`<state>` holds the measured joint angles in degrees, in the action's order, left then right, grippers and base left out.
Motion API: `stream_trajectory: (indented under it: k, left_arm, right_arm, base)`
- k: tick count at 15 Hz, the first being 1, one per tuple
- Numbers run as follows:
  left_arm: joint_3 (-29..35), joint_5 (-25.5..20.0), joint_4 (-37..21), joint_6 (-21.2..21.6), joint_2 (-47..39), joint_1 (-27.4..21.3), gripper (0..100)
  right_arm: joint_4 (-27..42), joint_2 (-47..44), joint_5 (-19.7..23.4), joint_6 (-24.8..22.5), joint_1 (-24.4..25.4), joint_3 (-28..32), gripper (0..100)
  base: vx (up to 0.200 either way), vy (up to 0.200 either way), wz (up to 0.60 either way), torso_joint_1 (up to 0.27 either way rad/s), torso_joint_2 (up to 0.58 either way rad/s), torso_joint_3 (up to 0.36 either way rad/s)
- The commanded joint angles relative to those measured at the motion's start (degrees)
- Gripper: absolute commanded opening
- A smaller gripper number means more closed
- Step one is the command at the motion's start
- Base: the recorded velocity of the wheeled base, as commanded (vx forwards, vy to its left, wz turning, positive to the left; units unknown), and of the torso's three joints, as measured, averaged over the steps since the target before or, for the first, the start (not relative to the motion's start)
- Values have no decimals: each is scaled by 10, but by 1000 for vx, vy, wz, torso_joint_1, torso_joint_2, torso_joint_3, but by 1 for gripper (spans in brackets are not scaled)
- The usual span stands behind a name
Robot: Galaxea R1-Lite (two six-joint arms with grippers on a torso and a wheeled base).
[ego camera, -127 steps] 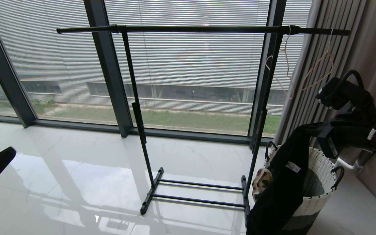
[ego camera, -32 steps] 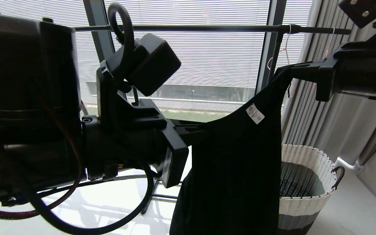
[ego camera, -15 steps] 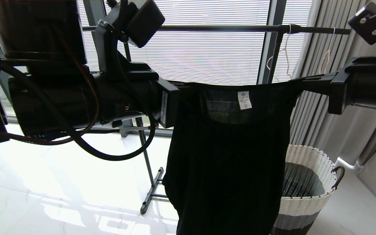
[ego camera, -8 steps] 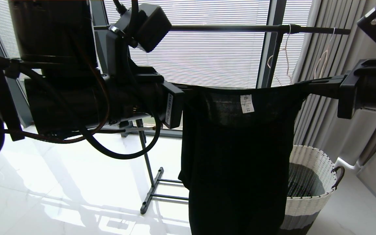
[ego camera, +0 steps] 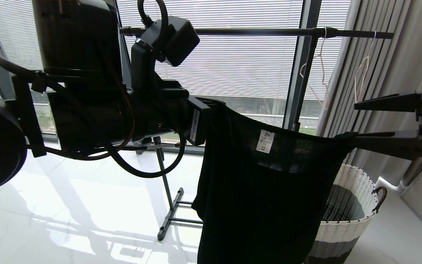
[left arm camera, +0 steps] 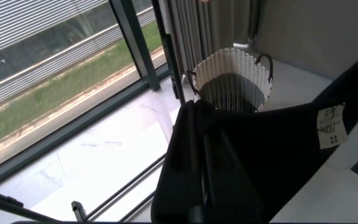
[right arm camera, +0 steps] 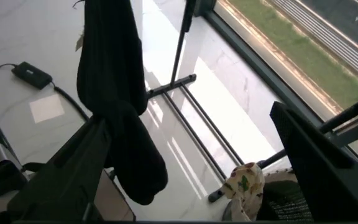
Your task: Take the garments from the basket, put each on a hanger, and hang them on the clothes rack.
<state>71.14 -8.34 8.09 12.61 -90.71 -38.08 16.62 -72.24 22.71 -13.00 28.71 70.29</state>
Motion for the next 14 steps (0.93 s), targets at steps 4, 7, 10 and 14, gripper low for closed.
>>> stream_trajectory:
  k: [4,7,10,14]
  left_arm:
    - [-1,14,-1,7,-9,26,0]
    - [-5,17,-5,37,-4,81,0]
    - [-13,17,-48,38,27,154,0]
    - [-27,31,-58,37,42,241,0]
  right_arm:
    - [3,26,3,0,-26,-5,100]
    - [3,24,-6,-3,-110,-5,100]
    - [4,18,-34,-26,-247,-29,100]
    - [-4,18,-71,-77,-308,-52,100]
  base:
    - [0,0,0,0,0,0]
    - [0,0,0,0,0,0]
    - [0,0,0,0,0,0]
    - [0,0,0,0,0,0]
